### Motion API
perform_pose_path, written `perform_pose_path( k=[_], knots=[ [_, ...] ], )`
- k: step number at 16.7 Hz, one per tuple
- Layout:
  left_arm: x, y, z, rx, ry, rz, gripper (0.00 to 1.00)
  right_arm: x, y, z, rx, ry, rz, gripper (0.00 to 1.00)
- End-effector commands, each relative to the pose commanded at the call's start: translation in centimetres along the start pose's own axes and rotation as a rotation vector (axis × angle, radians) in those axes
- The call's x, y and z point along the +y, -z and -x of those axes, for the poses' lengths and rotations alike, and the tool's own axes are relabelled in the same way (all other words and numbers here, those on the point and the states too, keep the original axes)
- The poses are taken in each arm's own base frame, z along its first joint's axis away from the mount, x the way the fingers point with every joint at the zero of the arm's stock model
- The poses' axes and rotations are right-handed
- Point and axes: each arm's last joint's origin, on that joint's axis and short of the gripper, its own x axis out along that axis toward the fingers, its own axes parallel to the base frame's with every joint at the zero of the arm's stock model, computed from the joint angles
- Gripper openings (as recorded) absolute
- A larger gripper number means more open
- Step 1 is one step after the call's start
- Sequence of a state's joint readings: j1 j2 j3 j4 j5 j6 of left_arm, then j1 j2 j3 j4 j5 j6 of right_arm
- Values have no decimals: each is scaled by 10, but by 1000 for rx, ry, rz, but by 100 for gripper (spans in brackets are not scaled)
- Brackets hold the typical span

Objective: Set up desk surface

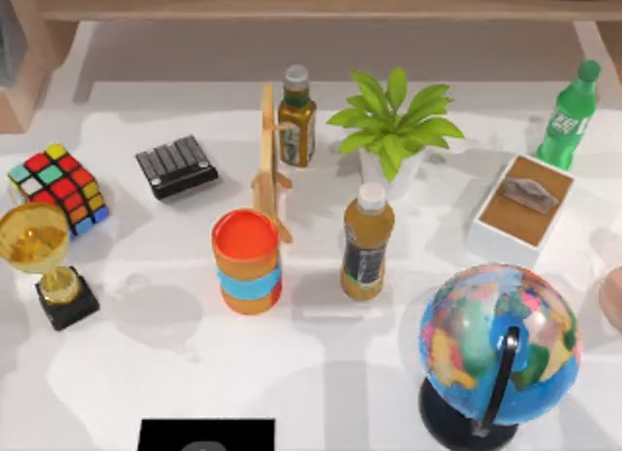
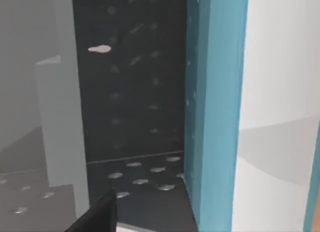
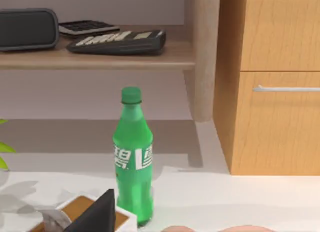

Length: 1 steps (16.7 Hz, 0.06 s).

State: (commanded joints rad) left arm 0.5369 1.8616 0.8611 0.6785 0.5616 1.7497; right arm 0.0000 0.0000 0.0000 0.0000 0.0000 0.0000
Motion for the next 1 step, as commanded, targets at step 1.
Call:
perform_pose_path(
  k=[1],
  knots=[
    [-1,0,1,-1,3,1,100,0,0,0,0,0,0,100]
  ],
)
